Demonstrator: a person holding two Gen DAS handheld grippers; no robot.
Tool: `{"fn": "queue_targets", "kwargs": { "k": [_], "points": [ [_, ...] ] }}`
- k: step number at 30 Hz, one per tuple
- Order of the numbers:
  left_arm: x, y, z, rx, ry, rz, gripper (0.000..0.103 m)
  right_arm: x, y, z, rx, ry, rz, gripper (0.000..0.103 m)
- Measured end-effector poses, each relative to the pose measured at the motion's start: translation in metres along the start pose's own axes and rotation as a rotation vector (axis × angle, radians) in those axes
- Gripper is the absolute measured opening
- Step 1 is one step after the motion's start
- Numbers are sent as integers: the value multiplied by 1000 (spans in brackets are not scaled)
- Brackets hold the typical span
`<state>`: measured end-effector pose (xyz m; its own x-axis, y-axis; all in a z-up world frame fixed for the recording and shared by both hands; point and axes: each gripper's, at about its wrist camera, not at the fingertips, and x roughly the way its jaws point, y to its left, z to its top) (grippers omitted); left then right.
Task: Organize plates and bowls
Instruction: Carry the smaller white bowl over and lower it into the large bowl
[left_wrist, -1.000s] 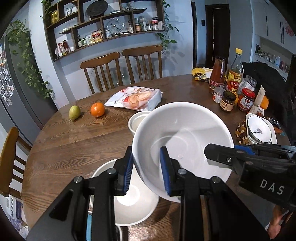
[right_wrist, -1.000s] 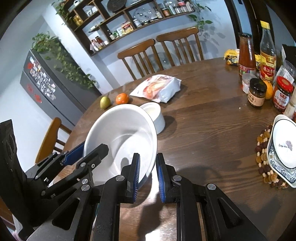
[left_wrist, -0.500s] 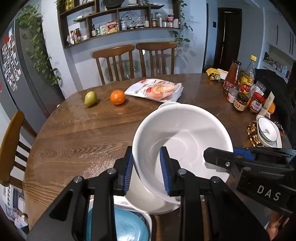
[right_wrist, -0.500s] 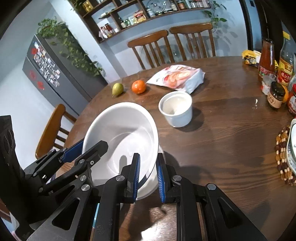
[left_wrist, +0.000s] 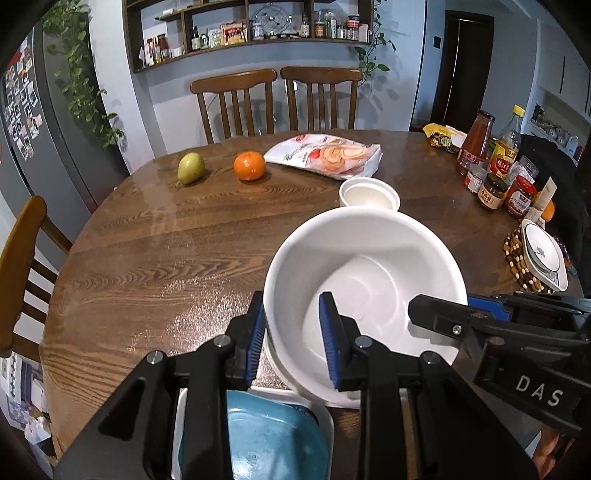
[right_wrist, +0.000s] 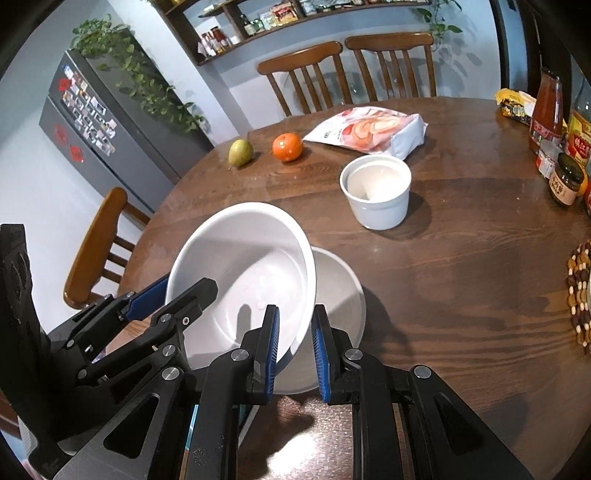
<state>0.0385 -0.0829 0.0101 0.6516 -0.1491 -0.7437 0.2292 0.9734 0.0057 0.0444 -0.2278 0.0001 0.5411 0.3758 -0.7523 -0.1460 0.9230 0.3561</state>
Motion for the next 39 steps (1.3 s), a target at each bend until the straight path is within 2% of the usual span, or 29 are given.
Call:
{"fn": "queue_targets", "kwargs": {
  "k": [10,19,26,32,34,36,39],
  "points": [
    [28,9,4,-21,93,-61,25,21,-4,-1,27,53,-29,20],
    [57,6,-4,-15,185,-49,25,46,-15,-7,43,124,-55,21],
    [67,7,-6,-11,214,-41,25,60,-16,-9,35,171,-70,21],
    [69,5,-6,-8,218,-32,27,60,-15,-7,15,166,-89,21],
    [68,6,-5,-11,216,-39,31,58,-15,-7,17,162,-85,21],
    [64,6,-4,-18,208,-49,44,54,-16,-7,24,152,-75,21],
    [57,4,-1,-12,180,-40,54,44,-17,-4,26,123,-77,22]
  ]
}}
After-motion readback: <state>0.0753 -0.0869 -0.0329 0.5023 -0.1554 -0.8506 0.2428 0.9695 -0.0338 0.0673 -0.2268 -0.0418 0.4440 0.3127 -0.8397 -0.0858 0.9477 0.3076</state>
